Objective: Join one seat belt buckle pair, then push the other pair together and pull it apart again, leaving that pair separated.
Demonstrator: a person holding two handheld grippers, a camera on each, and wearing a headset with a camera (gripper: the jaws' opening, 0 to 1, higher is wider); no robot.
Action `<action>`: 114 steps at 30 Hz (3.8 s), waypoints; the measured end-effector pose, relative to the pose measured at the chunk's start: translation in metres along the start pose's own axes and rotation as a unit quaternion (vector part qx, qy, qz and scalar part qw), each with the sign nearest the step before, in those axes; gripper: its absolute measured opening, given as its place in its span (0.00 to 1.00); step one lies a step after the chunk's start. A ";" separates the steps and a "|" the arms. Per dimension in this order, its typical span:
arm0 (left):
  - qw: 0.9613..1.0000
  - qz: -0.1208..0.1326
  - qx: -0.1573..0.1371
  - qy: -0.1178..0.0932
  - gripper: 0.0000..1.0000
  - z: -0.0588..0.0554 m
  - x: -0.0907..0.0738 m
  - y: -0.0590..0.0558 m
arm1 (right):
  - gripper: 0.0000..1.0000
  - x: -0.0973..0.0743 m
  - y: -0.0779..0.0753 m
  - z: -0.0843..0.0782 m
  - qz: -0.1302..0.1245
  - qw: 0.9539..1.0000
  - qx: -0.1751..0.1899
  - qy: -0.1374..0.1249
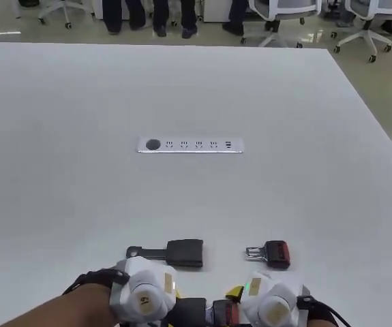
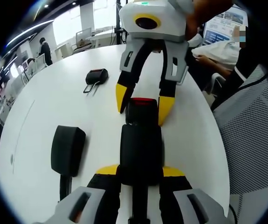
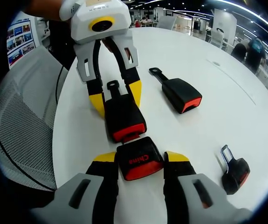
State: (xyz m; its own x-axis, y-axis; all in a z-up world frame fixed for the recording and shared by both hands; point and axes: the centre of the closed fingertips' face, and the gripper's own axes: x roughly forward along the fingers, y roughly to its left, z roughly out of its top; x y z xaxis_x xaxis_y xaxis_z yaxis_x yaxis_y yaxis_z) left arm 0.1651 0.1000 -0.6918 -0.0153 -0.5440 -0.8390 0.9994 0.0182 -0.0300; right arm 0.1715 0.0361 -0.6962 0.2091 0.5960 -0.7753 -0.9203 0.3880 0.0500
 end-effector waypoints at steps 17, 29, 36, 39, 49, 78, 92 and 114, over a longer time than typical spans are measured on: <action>1.000 -0.008 0.011 0.008 0.32 -0.001 0.000 0.001 | 0.35 0.001 0.004 0.007 -0.004 1.000 -0.007 -0.002; 1.000 -0.006 0.010 0.008 0.33 -0.001 0.001 0.002 | 0.35 0.000 0.004 0.004 -0.003 1.000 -0.013 -0.003; 1.000 -0.004 0.006 0.002 0.33 -0.002 0.001 0.001 | 0.35 -0.001 0.005 0.005 -0.002 1.000 -0.013 -0.008; 1.000 -0.001 0.005 0.002 0.33 -0.002 0.000 0.001 | 0.35 -0.001 0.004 0.004 0.003 1.000 -0.014 -0.012; 1.000 0.006 -0.003 -0.011 0.33 -0.001 -0.001 -0.002 | 0.35 0.001 0.002 0.002 0.013 0.999 -0.026 -0.027; 0.999 -0.012 0.010 -0.047 0.32 -0.001 -0.001 -0.003 | 0.34 -0.006 0.008 0.007 0.001 0.997 -0.027 -0.078; 0.998 -0.017 0.013 -0.054 0.32 -0.002 0.000 -0.002 | 0.33 -0.010 0.010 0.006 0.001 0.996 -0.018 -0.090; 1.000 -0.006 0.010 -0.024 0.33 0.002 0.001 -0.004 | 0.36 -0.011 0.012 0.009 -0.024 0.997 -0.032 -0.068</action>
State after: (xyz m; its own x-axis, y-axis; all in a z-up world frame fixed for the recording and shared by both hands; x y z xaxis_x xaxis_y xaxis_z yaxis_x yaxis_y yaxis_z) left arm 0.1611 0.0981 -0.6912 -0.0265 -0.5831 -0.8119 0.9996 -0.0046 -0.0294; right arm 0.1613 0.0403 -0.6809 0.2928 0.6696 -0.6826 -0.9264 0.3753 -0.0292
